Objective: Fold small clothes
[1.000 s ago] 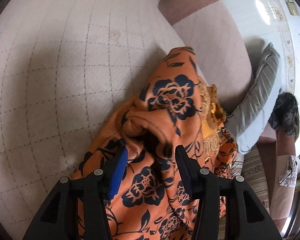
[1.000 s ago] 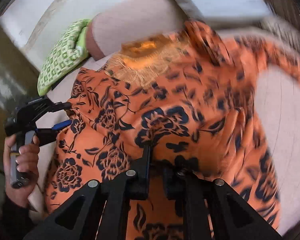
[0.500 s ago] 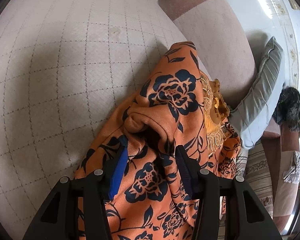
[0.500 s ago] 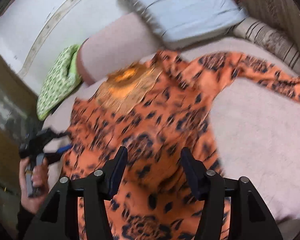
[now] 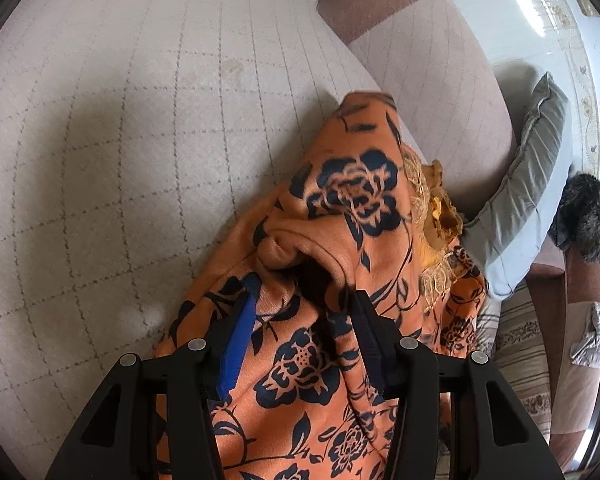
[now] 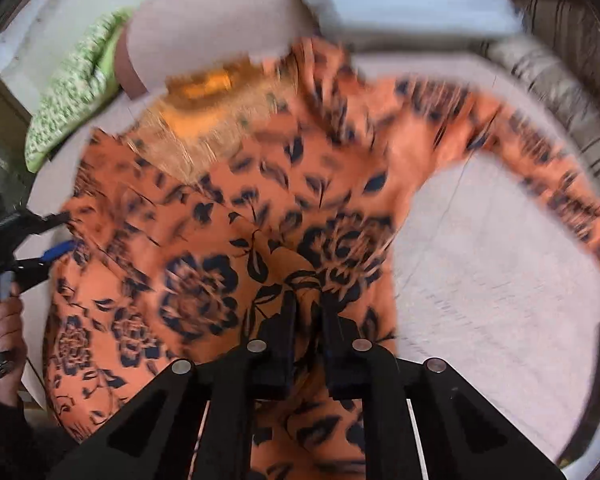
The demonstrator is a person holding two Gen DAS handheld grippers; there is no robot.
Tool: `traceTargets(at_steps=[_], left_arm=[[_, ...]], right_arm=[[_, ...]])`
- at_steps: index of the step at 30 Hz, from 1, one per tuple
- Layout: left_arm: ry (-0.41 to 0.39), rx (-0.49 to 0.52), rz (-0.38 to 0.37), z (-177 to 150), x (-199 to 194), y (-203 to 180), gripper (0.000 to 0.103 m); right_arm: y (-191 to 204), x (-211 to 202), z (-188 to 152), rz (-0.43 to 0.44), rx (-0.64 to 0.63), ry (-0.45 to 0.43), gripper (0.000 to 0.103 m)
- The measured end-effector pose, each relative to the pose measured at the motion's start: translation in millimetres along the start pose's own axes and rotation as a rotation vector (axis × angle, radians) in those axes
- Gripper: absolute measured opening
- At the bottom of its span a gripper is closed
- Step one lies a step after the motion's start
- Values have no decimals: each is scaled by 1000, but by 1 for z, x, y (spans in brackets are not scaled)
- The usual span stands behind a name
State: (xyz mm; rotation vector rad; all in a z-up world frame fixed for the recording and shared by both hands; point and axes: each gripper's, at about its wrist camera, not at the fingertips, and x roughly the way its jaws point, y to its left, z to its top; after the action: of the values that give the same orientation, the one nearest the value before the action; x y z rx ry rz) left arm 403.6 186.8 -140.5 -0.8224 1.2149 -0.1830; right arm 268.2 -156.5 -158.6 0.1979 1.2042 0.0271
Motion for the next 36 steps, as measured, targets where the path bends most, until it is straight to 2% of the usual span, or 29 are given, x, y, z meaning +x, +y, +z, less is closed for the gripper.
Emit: traceTargets(at_steps=[3, 4, 6, 8, 9, 11, 13, 14, 16, 18, 20, 23, 25, 27, 28, 29, 30, 32, 34, 36], left_arm=[[6, -13, 3, 1, 2, 3, 48], [8, -11, 3, 1, 2, 4, 48], [3, -24, -7, 2, -2, 6, 48], [-10, -36, -29, 5, -8, 8, 48], [-13, -51, -35, 8, -11, 10, 48], [11, -83, -54, 14, -10, 14, 48], [42, -127, -73, 22, -7, 19, 48], [49, -147, -79, 25, -4, 20, 48], [71, -155, -114, 30, 3, 18, 48], [77, -151, -140, 31, 8, 20, 48], [75, -205, -164, 32, 13, 30, 48], [102, -282, -222, 33, 19, 42, 48], [96, -294, -210, 37, 20, 46, 48], [98, -300, -195, 39, 24, 49, 48], [117, -315, -187, 37, 25, 51, 45], [123, -344, -193, 34, 22, 53, 45], [124, -368, -212, 30, 17, 54, 45], [109, -362, -233, 26, 5, 51, 45], [72, -337, -230, 21, -6, 47, 45], [40, -344, -274, 18, -10, 45, 45]], right_arm=[[-12, 3, -3, -43, 7, 22, 16], [-19, 22, -6, -94, 5, 82, 20], [-17, 36, -10, -120, -17, 139, 20], [-7, 18, -7, -116, -26, 77, 25], [6, 0, 0, -73, -47, 20, 29], [29, -28, 17, 19, -96, -53, 61], [64, -47, 45, 131, -178, -97, 70], [83, -47, 61, 202, -221, -96, 70], [126, -28, 99, 405, -290, -42, 70], [156, -3, 126, 514, -306, 13, 69], [194, 33, 156, 576, -330, 91, 66], [233, 77, 188, 550, -353, 140, 68], [253, 105, 202, 500, -362, 159, 68], [268, 136, 213, 494, -345, 204, 68], [274, 152, 216, 488, -332, 230, 66], [278, 165, 216, 467, -323, 251, 57], [277, 172, 215, 446, -317, 257, 51], [271, 179, 212, 476, -274, 271, 44], [269, 171, 211, 474, -291, 253, 44], [264, 167, 212, 459, -286, 240, 46]])
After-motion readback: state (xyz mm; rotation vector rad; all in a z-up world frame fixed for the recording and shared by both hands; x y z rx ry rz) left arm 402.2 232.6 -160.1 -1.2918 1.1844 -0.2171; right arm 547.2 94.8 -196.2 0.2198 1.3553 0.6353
